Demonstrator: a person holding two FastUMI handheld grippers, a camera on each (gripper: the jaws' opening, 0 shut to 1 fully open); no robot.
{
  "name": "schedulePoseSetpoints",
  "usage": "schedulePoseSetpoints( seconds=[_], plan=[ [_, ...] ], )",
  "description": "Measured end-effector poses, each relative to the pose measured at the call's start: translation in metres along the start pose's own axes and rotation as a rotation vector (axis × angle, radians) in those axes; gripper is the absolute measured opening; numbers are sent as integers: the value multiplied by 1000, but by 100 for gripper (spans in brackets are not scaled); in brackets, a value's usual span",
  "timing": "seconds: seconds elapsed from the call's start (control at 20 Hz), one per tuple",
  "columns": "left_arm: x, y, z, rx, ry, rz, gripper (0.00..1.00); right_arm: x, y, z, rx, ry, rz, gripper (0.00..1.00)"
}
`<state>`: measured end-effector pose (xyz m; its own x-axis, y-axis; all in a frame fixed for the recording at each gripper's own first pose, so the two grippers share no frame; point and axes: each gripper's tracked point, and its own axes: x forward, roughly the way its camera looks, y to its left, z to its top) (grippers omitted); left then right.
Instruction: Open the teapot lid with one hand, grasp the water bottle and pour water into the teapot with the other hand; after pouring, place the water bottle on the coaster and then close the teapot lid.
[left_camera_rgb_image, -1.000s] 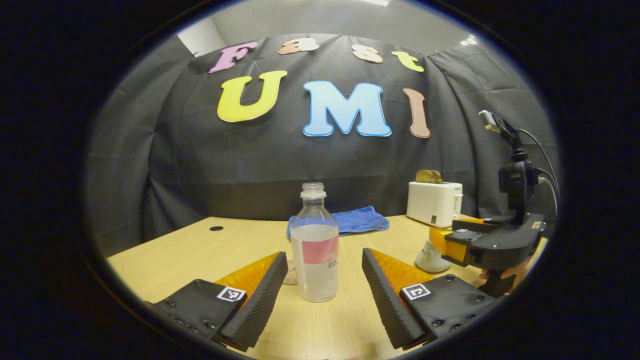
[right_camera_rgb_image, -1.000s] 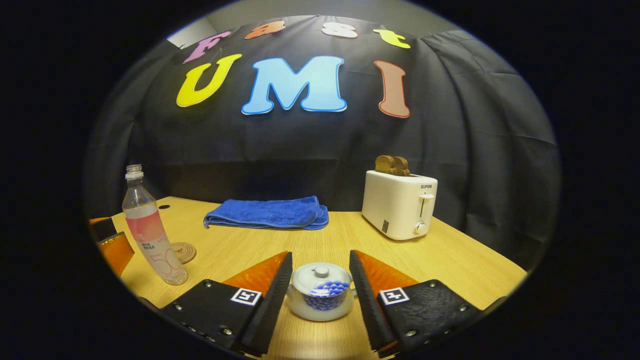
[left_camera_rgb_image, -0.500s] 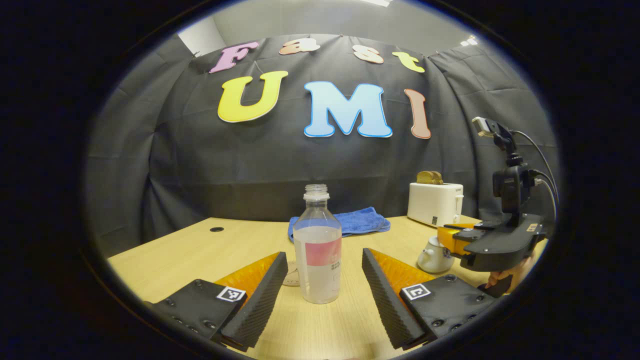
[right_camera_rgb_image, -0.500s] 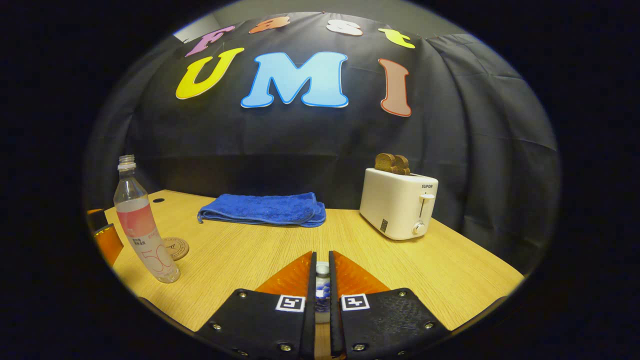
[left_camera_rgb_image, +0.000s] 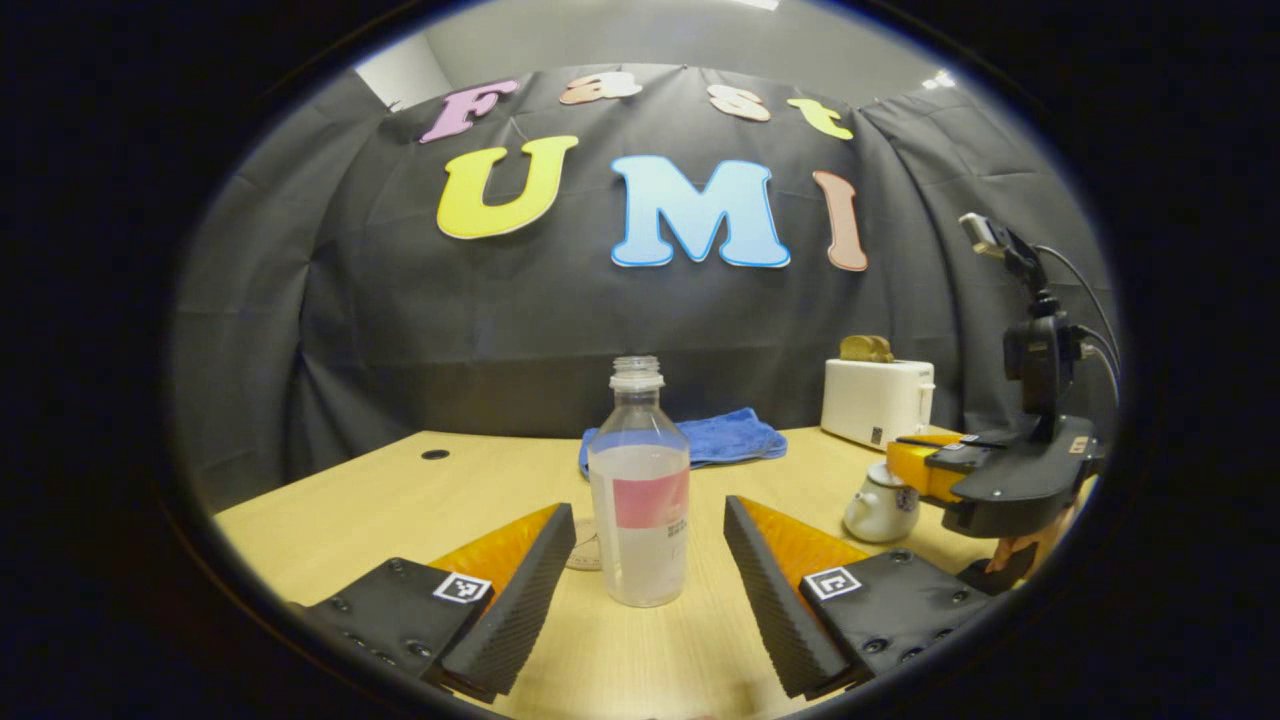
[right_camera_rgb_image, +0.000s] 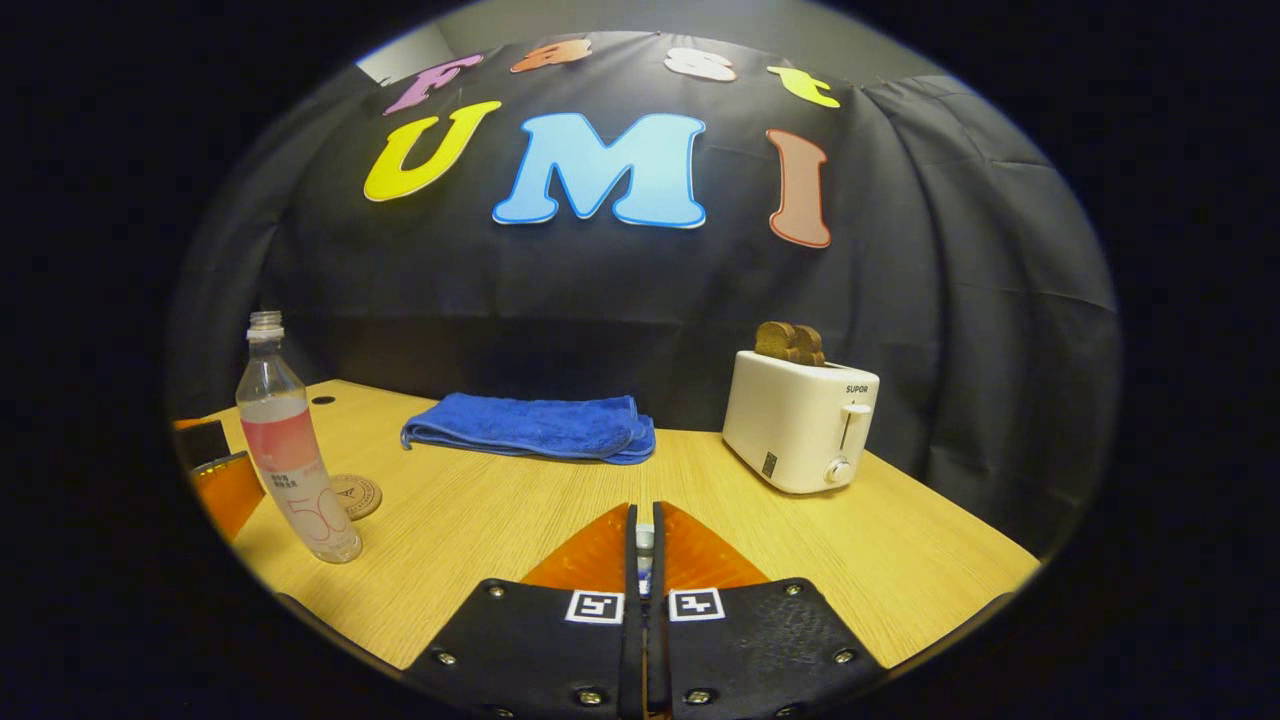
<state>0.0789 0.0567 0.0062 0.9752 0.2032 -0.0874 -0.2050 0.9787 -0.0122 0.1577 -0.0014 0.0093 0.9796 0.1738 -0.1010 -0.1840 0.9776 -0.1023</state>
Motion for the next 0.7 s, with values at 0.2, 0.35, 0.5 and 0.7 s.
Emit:
schedulePoseSetpoints(
  seconds=[0.2,0.35,0.5,0.7],
  plan=[
    [8,-1,-7,15,12,13,100,-8,5,10,-3,-30,21,2],
    [15,4,-10,13,20,26,100,-12,8,14,-9,-47,35,2],
    [27,8,-14,11,31,37,100,-16,12,17,-10,-54,52,2],
    [44,12,-15,9,37,41,100,-19,17,19,-5,-63,76,2]
  ],
)
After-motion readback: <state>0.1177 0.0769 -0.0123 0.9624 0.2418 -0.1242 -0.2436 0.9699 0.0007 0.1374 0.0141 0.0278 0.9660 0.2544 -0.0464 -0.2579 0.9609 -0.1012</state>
